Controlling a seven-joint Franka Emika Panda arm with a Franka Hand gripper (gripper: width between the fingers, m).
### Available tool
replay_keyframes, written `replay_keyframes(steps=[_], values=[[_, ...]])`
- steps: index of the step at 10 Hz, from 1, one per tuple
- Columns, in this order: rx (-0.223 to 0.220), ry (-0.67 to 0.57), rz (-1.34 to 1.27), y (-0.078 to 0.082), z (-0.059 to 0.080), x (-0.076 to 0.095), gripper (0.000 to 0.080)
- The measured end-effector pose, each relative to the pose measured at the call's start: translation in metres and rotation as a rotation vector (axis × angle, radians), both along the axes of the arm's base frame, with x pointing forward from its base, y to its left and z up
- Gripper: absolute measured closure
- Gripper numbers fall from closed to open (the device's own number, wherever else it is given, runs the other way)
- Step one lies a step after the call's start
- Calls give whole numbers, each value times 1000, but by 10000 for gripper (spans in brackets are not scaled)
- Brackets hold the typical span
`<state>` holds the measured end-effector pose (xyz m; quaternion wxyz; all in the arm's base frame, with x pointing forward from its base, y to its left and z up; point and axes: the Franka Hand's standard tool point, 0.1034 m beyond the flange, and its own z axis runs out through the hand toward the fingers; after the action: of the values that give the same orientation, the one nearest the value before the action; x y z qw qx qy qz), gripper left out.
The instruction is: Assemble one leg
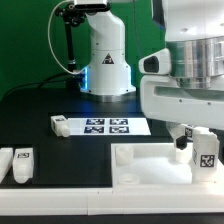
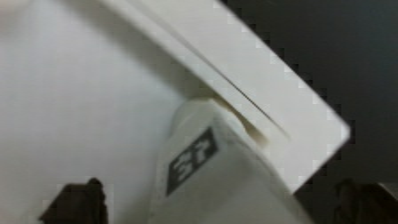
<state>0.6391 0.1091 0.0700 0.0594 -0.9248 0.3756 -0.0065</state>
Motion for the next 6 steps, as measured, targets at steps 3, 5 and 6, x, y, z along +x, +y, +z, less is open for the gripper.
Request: replay_keyframes(steps=[3,5,6], values=[[-28,-31,352,4,1,1,150],[-28,-29,337,3,1,1,411],[-24,-22,272,3,1,1,512]])
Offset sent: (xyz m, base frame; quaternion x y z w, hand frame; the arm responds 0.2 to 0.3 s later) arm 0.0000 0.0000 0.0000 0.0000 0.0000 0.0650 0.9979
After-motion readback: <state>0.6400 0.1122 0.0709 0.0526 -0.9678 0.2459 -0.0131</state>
